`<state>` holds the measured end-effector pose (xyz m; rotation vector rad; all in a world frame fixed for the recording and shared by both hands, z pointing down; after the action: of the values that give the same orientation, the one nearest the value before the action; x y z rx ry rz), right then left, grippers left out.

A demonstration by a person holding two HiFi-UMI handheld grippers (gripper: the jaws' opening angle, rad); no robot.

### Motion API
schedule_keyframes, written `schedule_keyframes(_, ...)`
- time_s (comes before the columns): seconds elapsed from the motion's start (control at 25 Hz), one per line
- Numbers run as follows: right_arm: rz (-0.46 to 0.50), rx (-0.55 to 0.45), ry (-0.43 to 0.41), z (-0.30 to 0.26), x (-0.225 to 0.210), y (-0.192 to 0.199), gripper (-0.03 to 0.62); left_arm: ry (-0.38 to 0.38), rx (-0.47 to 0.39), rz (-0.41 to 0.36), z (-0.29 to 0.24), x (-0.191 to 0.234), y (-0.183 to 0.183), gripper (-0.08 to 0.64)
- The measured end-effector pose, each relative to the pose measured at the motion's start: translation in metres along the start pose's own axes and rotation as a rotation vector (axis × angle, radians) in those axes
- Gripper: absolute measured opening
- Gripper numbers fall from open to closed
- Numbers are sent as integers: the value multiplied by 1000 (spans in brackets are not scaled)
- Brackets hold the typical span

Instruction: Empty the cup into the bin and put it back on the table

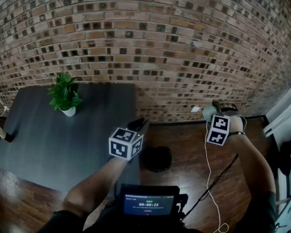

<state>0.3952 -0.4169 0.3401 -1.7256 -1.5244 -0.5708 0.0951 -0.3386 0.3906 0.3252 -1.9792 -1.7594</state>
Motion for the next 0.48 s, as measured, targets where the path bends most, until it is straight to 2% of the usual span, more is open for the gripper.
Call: schedule_keyframes(0.48,69,20,13,3,-4,-7,385,7,-10,29,1,4,-1,69)
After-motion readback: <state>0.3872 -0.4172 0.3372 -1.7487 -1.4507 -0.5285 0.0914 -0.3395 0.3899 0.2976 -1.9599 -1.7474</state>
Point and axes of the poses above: the fingertips, and each gripper's own axes: z backward along the fingers, x to its left, y out of its underside, the point moved 9 cm from there along z, backward along the fingers, and after that the axes turned 2 degrees about -x, right-handed, at the moved point
